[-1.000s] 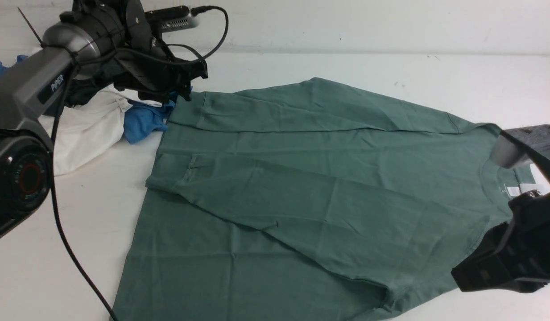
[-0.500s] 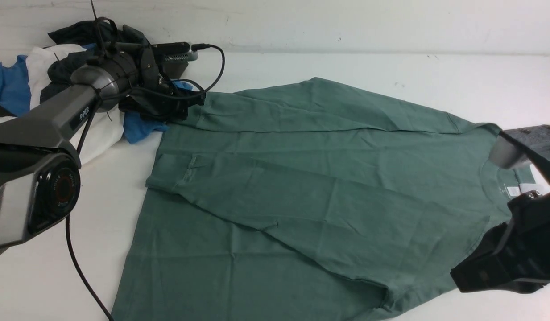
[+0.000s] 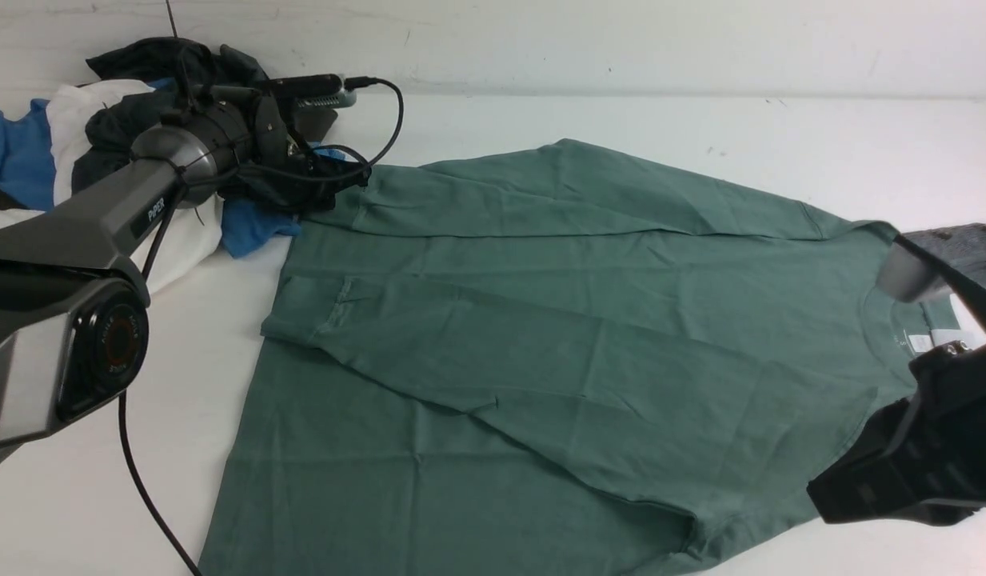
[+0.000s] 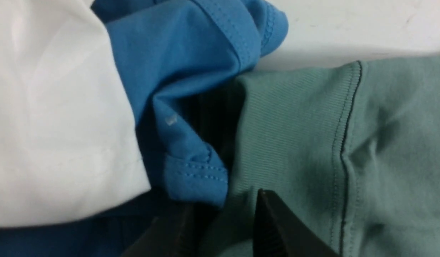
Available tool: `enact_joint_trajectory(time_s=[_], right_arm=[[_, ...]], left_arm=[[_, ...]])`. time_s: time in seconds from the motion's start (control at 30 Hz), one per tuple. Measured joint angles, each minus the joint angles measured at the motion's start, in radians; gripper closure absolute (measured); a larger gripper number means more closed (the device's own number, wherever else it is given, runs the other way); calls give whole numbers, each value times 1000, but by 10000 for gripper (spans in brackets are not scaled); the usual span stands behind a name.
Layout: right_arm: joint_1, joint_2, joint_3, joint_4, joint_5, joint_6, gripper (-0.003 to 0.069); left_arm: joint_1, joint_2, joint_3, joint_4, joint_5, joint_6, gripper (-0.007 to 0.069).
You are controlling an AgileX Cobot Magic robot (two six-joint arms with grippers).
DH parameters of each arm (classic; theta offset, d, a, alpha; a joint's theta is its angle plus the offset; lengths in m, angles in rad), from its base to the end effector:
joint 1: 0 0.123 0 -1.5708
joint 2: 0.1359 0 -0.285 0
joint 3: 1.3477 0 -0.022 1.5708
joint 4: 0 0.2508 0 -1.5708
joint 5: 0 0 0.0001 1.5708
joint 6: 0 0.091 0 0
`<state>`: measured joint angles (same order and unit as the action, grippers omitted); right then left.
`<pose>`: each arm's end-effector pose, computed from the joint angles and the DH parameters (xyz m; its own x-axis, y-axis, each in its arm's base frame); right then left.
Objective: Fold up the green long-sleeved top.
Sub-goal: Use the left arm to clamp the cuff farthest from it, then use the left arm to drag and drop the cuff onto the cuff closest to the left arm
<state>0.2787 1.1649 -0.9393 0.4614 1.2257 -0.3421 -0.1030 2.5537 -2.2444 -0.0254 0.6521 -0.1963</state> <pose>0.1772 0.0904 0.3047 -0.8582 -0.4104 -0.3082 -0.5044 0.7856 0.3583 0.5610 -0.0594 0.1438 -0.7693 -0.1364 -0.6242 -0.0538 0.9873 -0.1494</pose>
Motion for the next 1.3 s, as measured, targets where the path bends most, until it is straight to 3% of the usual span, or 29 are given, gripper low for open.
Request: enact_joint_trajectory(time_s=[0.07, 0.13, 0.23, 0.6, 0.83, 1.13, 1.3], right_arm=[[0, 0, 0, 0, 0, 0, 674], [0, 0, 0, 0, 0, 0, 674], [0, 0, 0, 0, 0, 0, 674], [0, 0, 0, 0, -9, 0, 674], [0, 0, 0, 1, -24, 0, 674], [0, 0, 0, -4, -24, 0, 674], [0, 0, 0, -68, -2, 13, 674]], left_arm=[[0, 2, -1, 1, 1, 0, 478], [0, 1, -10, -1, 27, 0, 567], [0, -6, -34, -1, 97, 0, 613], [0, -37, -188, -17, 323, 3, 618], [0, -37, -325, -138, 565, 74, 618], [-6, -40, -375, -229, 591, 94, 618], [-45, -134, -262, -252, 591, 120, 618]])
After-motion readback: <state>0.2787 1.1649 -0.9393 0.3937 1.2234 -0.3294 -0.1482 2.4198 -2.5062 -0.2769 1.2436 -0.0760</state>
